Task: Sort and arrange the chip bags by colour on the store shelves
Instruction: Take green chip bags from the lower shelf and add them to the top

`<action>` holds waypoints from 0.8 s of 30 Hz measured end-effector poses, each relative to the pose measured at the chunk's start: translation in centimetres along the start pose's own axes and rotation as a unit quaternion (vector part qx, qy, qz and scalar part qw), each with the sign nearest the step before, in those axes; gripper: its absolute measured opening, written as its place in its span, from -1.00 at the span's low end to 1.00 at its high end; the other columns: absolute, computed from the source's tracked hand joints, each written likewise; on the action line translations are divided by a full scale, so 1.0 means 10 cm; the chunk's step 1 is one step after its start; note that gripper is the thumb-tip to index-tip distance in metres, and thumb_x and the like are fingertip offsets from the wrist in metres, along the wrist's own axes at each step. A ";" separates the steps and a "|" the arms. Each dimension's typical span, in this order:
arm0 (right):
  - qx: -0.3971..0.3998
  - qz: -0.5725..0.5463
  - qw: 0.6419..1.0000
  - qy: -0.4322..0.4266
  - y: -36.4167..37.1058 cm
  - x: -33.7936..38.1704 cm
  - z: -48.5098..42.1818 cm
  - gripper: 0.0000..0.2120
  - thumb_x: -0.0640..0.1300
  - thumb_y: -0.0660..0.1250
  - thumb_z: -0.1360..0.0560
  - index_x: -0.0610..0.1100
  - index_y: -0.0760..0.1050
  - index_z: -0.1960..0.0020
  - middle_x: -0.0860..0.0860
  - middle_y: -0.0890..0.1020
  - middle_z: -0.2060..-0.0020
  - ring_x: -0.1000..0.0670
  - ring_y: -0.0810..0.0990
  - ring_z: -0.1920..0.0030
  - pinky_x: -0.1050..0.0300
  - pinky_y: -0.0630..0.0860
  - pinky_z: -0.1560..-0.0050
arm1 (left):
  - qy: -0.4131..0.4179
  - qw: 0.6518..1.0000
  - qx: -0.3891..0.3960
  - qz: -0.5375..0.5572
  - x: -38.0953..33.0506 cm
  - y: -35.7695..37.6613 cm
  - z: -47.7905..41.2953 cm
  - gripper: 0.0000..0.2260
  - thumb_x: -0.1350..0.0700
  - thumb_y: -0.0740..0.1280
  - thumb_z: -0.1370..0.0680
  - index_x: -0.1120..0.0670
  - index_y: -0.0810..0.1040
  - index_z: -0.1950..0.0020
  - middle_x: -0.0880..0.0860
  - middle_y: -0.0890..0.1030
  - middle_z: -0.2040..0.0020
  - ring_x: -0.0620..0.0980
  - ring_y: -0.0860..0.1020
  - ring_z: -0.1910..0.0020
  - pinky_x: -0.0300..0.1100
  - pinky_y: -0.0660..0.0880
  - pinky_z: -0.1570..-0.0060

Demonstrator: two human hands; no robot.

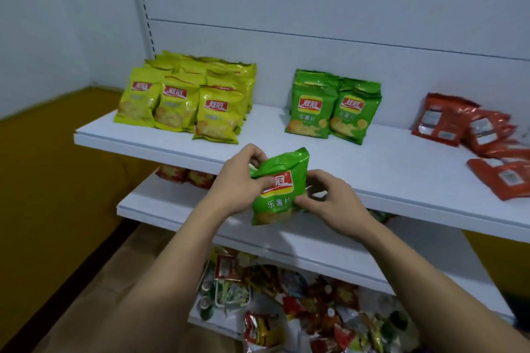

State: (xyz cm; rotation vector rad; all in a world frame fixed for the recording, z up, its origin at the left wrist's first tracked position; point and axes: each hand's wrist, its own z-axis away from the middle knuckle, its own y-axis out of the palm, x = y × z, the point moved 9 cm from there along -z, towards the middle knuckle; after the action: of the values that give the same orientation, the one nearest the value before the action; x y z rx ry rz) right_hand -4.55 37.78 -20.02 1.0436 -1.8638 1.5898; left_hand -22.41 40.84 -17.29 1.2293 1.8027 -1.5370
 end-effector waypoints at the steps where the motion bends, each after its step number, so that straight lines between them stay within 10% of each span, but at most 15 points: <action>1: -0.022 0.003 1.000 0.000 -0.14 0.00 -0.02 -0.71 -0.13 0.51 -0.39 0.02 0.56 -0.08 0.09 0.65 0.10 0.13 0.59 0.12 0.31 0.48 0.10 | 0.013 1.000 -0.002 0.007 -0.09 0.02 -0.08 -0.70 0.18 0.52 -0.39 -0.02 0.41 0.11 -0.11 0.49 0.14 -0.19 0.45 0.17 -0.46 0.31 0.27; 11: -0.170 0.055 0.982 0.069 -1.42 -0.52 -0.42 -0.84 -0.13 0.51 -0.37 -0.11 0.53 0.18 0.00 0.59 0.32 -0.02 0.56 0.27 0.08 0.50 0.22 | 0.135 0.985 -0.072 -0.079 -0.91 0.55 -1.08 -0.70 0.11 0.52 -0.40 -0.03 0.48 -0.02 -0.04 0.43 0.04 -0.13 0.42 0.13 -0.20 0.40 0.05; 24: -0.181 0.021 0.967 0.176 -1.93 -1.58 -1.39 -0.76 -0.02 0.49 -0.35 -0.09 0.49 0.10 -0.01 0.63 0.19 -0.08 0.63 0.17 -0.13 0.61 0.14 | 0.002 0.957 -0.029 -0.290 -0.42 1.32 -1.87 -0.66 0.04 0.27 -0.53 0.03 0.41 -0.29 0.09 0.45 -0.23 0.12 0.42 -0.18 0.01 0.48 -0.05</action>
State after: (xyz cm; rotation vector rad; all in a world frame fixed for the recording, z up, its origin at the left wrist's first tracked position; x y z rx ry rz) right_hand 18.50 54.40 -17.33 0.5281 -1.8399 1.2867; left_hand -5.51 56.76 -15.90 0.6981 2.3260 -1.7530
